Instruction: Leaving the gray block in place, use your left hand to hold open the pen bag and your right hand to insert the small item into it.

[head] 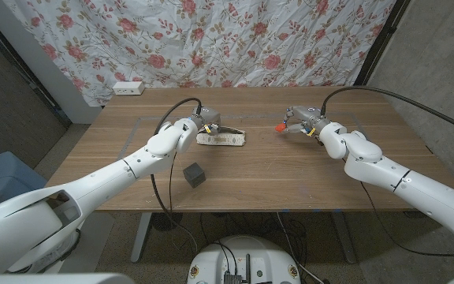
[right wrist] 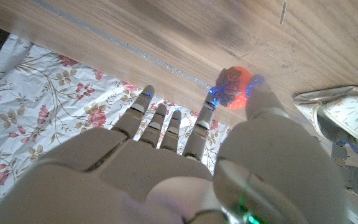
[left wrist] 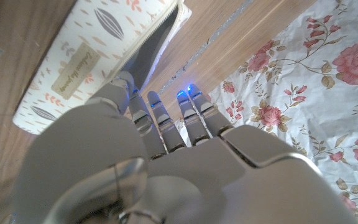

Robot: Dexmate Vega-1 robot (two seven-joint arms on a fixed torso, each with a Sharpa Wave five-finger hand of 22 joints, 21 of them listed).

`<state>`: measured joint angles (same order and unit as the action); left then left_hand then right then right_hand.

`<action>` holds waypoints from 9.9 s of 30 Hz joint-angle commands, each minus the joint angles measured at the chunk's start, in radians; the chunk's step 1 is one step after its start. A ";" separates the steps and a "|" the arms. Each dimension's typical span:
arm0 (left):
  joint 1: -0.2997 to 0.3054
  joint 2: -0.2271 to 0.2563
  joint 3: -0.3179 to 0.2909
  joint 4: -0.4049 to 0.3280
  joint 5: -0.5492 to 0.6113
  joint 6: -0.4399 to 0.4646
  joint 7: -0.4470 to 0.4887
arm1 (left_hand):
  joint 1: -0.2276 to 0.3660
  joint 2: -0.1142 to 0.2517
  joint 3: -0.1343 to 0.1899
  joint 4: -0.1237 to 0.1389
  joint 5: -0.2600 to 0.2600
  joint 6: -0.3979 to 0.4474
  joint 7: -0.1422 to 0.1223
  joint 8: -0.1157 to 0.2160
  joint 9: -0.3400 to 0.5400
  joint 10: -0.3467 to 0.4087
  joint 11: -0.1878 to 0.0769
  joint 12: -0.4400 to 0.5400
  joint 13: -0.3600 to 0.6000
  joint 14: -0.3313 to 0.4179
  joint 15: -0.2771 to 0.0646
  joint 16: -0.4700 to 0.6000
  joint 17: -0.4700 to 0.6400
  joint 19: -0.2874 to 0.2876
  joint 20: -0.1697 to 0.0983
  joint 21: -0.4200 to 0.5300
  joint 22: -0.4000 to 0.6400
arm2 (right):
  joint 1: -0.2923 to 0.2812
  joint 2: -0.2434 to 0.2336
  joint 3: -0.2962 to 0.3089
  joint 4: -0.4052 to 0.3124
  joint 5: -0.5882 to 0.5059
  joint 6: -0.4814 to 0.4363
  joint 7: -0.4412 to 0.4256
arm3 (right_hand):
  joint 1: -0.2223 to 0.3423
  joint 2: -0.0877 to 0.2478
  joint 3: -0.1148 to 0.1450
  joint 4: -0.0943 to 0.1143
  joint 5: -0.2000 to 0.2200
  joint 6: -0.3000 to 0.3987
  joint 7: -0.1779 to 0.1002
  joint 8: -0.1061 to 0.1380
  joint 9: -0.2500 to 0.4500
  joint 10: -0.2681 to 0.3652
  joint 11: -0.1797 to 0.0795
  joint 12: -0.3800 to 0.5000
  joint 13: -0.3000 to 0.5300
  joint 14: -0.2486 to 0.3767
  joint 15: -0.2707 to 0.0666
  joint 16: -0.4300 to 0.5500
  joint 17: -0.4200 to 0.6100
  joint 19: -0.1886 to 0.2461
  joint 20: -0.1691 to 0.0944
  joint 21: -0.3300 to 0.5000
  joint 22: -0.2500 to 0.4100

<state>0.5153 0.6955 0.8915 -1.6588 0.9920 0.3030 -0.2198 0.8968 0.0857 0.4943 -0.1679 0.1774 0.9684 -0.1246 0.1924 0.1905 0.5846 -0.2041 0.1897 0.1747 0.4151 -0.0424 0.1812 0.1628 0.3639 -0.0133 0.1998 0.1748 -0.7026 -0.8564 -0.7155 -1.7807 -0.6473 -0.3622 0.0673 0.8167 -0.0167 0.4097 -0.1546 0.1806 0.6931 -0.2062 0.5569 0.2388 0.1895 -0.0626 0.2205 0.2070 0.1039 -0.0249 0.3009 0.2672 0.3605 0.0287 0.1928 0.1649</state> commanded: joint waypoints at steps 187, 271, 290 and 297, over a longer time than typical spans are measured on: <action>-0.133 0.048 -0.008 0.062 -0.269 -0.187 -0.297 | -0.146 -0.176 -0.321 0.055 -0.005 -0.272 -0.092 -0.009 -0.007 -0.152 -0.007 -0.010 0.003 -0.097 -0.118 -0.005 0.007 -0.086 -0.015 -0.014 -0.001 | 0.009 0.016 -0.003 -0.097 -0.064 -0.050 0.049 | -0.003 0.017 -0.026 -0.004 0.008 0.023 -0.015 -0.004 -0.002 0.017 -0.001 -0.012 0.003 0.004 0.003 -0.002 0.012 -0.003 0.009 -0.003 0.005; -0.168 0.010 0.018 0.091 -0.207 -0.262 -0.294 | -0.176 -0.192 -0.331 0.038 -0.001 -0.289 -0.067 -0.002 -0.007 -0.160 -0.006 -0.006 0.004 -0.103 -0.114 -0.003 0.007 -0.099 -0.011 -0.012 -0.002 | 0.138 0.205 -0.118 0.029 -0.071 0.149 0.086 | 0.026 0.005 -0.029 -0.011 0.005 0.029 -0.015 -0.005 -0.004 0.022 -0.002 -0.011 0.002 0.004 0.008 -0.007 0.010 -0.014 0.022 -0.003 0.006; -0.170 0.001 0.021 0.097 -0.200 -0.261 -0.290 | -0.180 -0.186 -0.329 0.037 -0.001 -0.288 -0.065 0.000 -0.007 -0.160 -0.005 -0.005 0.004 -0.103 -0.113 -0.002 0.007 -0.104 -0.009 -0.013 -0.002 | 0.174 0.236 -0.158 0.083 -0.078 0.185 0.086 | 0.029 0.006 -0.030 -0.010 0.004 0.031 -0.015 -0.005 -0.005 0.024 -0.001 -0.011 0.002 0.006 0.010 -0.007 0.010 -0.013 0.022 -0.002 0.006; -0.168 0.001 0.018 0.095 -0.200 -0.256 -0.285 | -0.182 -0.185 -0.329 0.036 -0.001 -0.288 -0.063 0.000 -0.007 -0.160 -0.005 -0.005 0.004 -0.103 -0.113 -0.002 0.007 -0.104 -0.008 -0.013 -0.002 | 0.187 0.249 -0.172 0.103 -0.078 0.197 0.093 | 0.029 0.006 -0.030 -0.009 0.004 0.030 -0.015 -0.006 -0.005 0.025 -0.001 -0.011 0.002 0.009 0.009 -0.006 0.011 -0.011 0.025 -0.001 0.006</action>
<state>0.3472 0.6991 0.9089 -1.5631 0.7900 0.0416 -0.5087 0.7212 -0.1000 0.1618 -0.1275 0.1738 0.6769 -0.1910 0.1888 0.1817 0.4248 -0.2089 0.1810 0.1771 0.3162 -0.0412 0.1781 0.1679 0.2627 -0.0216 0.1836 0.1727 -0.5333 -0.6261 -0.8683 -1.7060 -0.7238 -0.1888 0.1581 0.8372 -0.0157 0.3819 -0.1658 0.1815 0.6985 -0.2008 0.5462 0.2304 0.2056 -0.0607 0.2127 0.2067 0.1021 -0.0194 0.2961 0.2766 0.3427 0.0465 0.1881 0.1648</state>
